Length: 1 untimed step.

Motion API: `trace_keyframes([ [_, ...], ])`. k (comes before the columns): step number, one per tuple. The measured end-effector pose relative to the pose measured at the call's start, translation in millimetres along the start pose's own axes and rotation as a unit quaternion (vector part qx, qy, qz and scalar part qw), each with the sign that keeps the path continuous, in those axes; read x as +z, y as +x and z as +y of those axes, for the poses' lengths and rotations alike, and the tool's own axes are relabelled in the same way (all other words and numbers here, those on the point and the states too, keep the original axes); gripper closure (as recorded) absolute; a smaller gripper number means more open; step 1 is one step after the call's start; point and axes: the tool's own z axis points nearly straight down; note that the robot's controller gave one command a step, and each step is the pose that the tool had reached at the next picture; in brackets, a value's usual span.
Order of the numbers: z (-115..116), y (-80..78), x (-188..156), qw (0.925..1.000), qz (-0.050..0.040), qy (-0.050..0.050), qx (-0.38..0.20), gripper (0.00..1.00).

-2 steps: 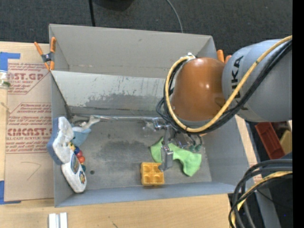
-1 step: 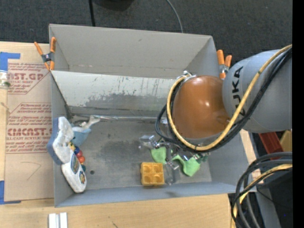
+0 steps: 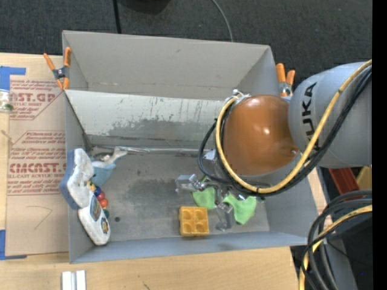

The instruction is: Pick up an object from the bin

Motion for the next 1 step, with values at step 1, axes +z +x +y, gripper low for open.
trace_keyframes([
  [1, -5.8, 2.8, 61.7, 0.9837, 0.0009, -0.001, -0.18, 0.0],
])
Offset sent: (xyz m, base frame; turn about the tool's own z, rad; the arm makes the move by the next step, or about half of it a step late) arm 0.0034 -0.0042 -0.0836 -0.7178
